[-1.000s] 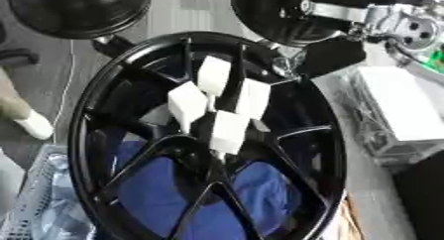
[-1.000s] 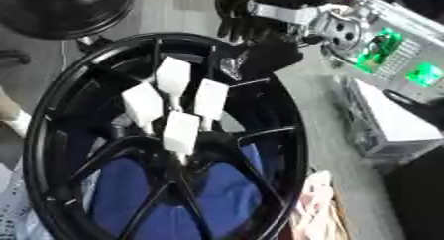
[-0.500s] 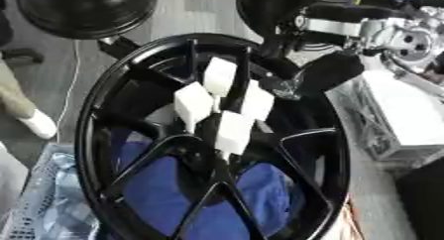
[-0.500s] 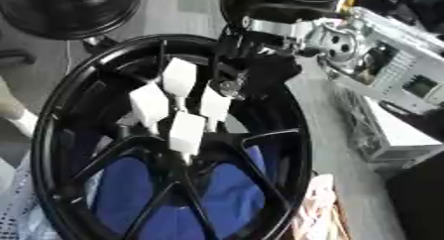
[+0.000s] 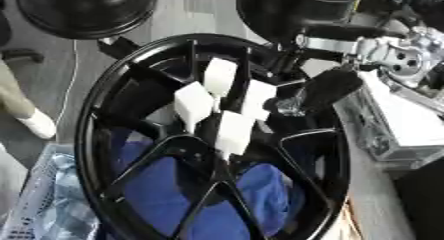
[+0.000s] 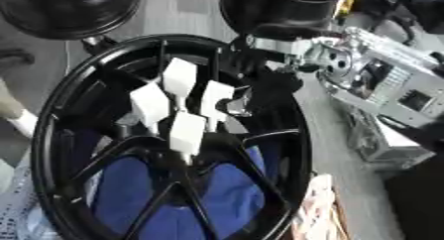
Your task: Pull the pin out of the wheel hub.
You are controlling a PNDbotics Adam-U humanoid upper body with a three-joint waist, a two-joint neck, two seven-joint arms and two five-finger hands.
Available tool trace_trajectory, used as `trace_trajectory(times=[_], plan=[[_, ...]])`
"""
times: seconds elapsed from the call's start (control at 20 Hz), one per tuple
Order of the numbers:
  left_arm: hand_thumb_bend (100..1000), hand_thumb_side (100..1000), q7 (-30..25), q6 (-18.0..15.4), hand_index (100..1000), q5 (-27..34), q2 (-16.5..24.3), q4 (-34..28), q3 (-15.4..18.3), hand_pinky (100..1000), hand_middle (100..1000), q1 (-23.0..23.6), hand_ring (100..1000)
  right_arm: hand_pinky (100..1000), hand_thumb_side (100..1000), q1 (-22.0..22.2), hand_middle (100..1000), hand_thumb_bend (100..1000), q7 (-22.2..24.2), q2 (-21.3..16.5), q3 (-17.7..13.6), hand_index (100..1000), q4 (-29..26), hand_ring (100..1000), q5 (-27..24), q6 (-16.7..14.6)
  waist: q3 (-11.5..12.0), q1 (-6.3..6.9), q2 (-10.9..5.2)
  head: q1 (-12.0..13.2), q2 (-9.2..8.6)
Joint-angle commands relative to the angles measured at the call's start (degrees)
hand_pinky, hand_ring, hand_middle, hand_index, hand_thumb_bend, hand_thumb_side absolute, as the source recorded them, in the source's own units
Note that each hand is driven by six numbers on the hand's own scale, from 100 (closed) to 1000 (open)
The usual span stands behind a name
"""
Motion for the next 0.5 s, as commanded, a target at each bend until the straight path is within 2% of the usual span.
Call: trace_trajectory(times=[0.05,0.5], plan=[[100,717,-0.16,0.10,749,-0.07,0.68,-1.15,0.00,928,675,-0.39,740,817,356,-0.27,712,405,-1.50,-0.50,-0.47,814,-0.38,783,0.78,0.67,0.10,0.32,-0.28,-0.21,0.34],[100,720,-0.24,0.03,745,-0.32,0.42,-1.15,-0.03,930,668,-0.79,740,820,355,0.76,724,380,-4.59,0.28,-0.11,814,-0.38,797,1.34,1.45,0.59,0.44,1.12,-0.23,0.34]])
